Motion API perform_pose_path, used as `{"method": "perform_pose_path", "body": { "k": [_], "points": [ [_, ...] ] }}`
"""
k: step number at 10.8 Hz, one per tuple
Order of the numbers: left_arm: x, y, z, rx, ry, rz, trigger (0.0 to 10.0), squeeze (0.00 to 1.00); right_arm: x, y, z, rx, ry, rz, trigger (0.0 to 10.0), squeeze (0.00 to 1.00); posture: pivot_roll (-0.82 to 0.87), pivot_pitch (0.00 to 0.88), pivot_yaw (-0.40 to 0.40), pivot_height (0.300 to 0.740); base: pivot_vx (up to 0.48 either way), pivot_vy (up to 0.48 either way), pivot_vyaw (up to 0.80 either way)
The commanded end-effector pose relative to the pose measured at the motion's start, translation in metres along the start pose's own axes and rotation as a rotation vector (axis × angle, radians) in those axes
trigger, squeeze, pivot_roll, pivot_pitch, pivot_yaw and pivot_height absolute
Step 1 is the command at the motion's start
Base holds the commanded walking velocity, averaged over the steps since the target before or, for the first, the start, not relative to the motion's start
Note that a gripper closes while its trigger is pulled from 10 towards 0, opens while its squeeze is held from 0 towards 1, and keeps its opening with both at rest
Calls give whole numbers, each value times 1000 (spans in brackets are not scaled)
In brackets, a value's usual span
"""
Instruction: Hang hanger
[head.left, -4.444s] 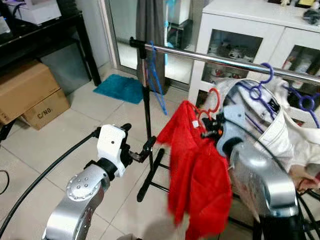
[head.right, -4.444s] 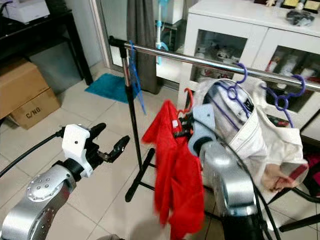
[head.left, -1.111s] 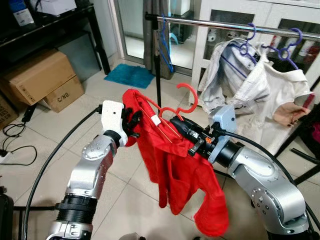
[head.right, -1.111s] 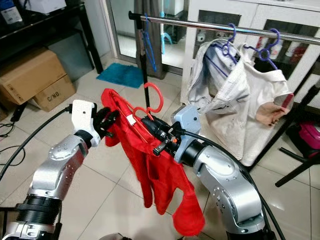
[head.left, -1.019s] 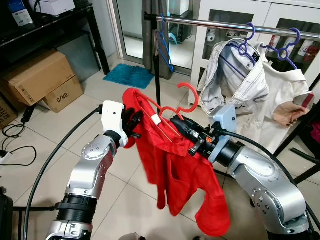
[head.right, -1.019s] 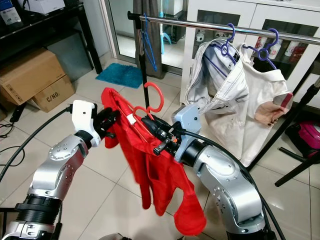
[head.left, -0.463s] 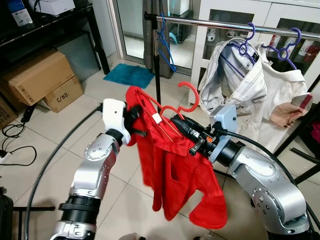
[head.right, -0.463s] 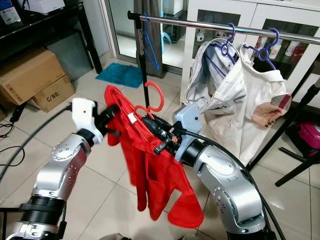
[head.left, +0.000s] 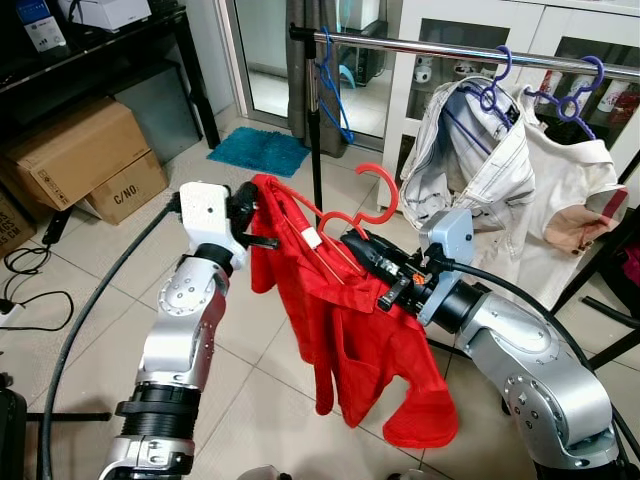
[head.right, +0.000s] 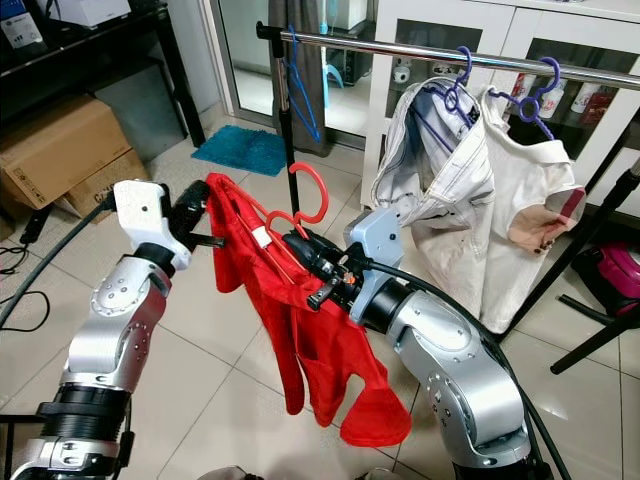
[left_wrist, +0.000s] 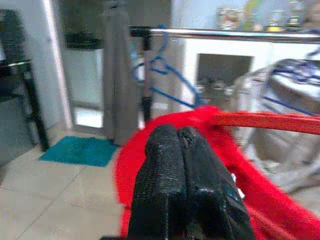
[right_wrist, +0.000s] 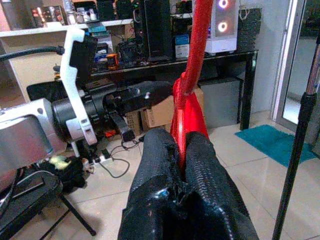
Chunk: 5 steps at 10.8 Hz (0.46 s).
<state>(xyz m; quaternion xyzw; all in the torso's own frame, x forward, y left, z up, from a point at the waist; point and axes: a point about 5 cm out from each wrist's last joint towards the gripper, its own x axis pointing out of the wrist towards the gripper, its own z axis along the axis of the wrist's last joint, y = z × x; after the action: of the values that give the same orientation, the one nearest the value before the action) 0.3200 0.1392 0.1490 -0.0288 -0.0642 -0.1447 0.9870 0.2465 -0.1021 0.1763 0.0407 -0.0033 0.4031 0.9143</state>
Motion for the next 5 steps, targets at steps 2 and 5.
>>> {"method": "perform_pose_path", "body": {
  "k": [2, 5],
  "points": [
    [-1, -7, -2, 30, 0, -46, 10000, 1000, 2, 6, 14, -37, -72, 38, 0, 0, -108, 0, 73, 740, 0, 0, 0],
    [-1, -7, -6, 57, 28, -59, 10000, 1000, 1, 7, 15, -38, -73, 41, 0, 0, -110, 0, 76, 740, 0, 0, 0]
  ]
}}
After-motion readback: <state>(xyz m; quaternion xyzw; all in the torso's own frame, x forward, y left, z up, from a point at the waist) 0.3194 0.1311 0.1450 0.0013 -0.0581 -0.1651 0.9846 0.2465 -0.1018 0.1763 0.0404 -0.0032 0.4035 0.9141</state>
